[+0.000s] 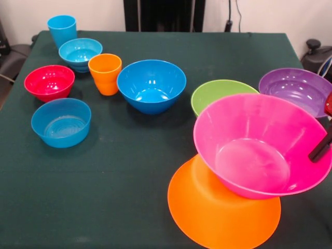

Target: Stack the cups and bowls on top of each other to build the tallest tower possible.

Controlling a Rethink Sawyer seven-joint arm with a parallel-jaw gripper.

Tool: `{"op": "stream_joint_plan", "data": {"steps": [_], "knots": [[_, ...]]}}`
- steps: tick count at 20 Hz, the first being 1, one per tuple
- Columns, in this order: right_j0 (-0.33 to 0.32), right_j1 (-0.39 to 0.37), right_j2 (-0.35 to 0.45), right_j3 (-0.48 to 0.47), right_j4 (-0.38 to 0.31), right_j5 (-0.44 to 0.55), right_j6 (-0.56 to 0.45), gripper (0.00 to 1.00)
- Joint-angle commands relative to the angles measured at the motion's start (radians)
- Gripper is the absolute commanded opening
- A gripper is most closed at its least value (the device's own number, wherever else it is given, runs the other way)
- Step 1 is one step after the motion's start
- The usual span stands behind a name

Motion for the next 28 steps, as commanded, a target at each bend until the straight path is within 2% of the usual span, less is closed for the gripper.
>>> {"op": "stream_joint_plan", "data": {"steps": [1, 4, 13, 14, 17, 23, 28], "knots": [[-0.047, -0.003, 0.089, 0.035, 0.004, -0.024, -0.240, 0.00], [-0.062, 0.010, 0.089, 0.005, 0.008, -0.012, -0.266, 0.00], [-0.072, 0.019, 0.094, 0.001, 0.005, -0.034, -0.284, 0.00], [-0.079, 0.038, 0.089, -0.041, 0.012, -0.015, -0.287, 0.00], [-0.083, 0.053, 0.081, -0.070, 0.015, -0.006, -0.286, 0.00], [-0.075, 0.062, 0.075, -0.070, 0.017, -0.008, -0.257, 0.00], [-0.056, 0.044, 0.076, -0.028, 0.009, -0.028, -0.222, 0.00]]}}
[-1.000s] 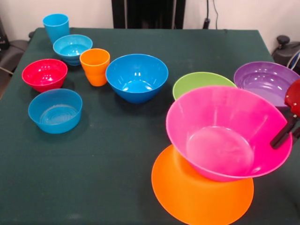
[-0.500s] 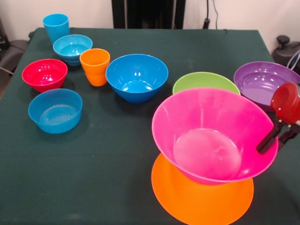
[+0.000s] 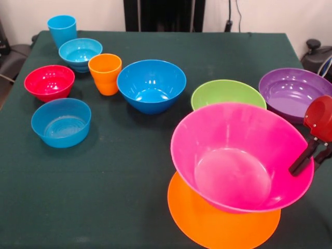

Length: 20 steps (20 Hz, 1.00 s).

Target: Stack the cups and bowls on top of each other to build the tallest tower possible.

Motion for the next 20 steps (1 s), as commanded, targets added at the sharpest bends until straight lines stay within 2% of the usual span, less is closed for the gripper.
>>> {"op": "stream_joint_plan", "data": {"steps": [1, 20], "knots": [[0.010, 0.007, 0.077, 0.051, 0.008, -0.031, -0.217, 0.00], [0.046, -0.066, 0.088, 0.233, -0.029, -0.150, -0.191, 0.00]]}}
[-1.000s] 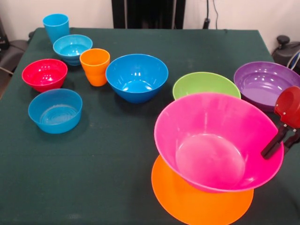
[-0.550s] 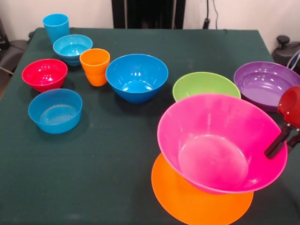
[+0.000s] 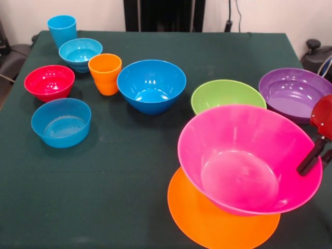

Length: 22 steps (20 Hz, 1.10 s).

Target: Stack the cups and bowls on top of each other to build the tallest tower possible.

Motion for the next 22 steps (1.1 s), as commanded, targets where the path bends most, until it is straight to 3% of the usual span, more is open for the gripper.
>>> {"op": "stream_joint_plan", "data": {"steps": [1, 22], "knots": [[0.025, -0.043, 0.088, 0.183, -0.030, -0.098, -0.188, 0.00], [0.024, -0.057, 0.094, 0.241, -0.045, -0.167, -0.206, 0.00]]}}
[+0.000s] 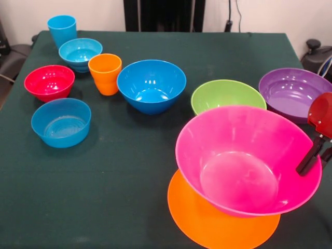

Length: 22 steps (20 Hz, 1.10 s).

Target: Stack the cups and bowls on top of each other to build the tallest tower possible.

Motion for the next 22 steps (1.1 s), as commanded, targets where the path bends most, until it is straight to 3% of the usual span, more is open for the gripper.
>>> {"op": "stream_joint_plan", "data": {"steps": [1, 22], "knots": [[0.009, -0.013, 0.093, 0.145, -0.048, -0.072, -0.206, 0.00], [0.022, -0.033, 0.088, 0.210, -0.057, -0.095, -0.189, 0.00]]}}
